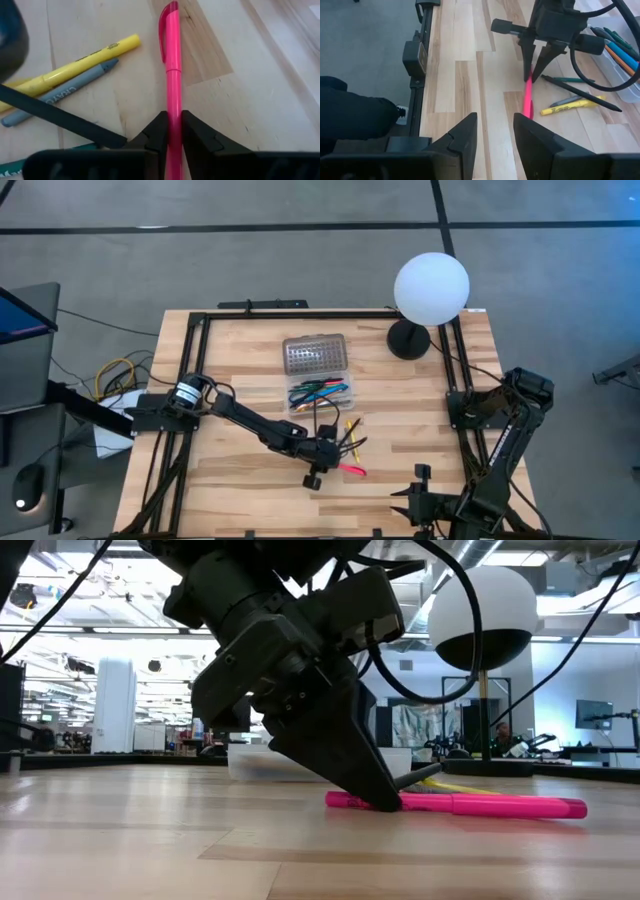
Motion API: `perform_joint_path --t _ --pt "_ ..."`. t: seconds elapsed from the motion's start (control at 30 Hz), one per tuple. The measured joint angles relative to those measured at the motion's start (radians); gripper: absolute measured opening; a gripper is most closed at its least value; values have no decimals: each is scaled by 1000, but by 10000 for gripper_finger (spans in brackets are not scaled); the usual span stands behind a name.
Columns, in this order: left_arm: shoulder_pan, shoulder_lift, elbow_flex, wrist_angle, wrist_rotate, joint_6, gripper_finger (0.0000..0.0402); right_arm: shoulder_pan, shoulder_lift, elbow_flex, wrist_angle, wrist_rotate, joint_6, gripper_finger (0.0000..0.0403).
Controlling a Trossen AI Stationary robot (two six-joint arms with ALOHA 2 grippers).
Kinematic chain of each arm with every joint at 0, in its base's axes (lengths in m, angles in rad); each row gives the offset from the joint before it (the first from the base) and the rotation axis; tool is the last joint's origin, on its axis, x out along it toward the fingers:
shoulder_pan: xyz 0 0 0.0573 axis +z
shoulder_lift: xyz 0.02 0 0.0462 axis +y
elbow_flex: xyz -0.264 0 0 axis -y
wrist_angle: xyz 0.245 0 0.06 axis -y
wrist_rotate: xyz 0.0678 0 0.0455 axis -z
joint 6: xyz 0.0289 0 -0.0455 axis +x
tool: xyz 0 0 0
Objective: Pick & place school supplies into a supply box
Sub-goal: Put the pink pen into the gray supply box
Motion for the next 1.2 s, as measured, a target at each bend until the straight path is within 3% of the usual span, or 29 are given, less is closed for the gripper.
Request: perform_joint_path --t 0.37,0.7,1.2 --pt "-13 -2 23 -27 -15 56 24 0 0 0 0 1 -1 120" --pt "-15 -1 100 -215 18 -50 41 0 0 0 -1 2 -1 120" --pt "-34 -8 113 -341 32 -128 43 -1 0 0 0 2 -1 120"
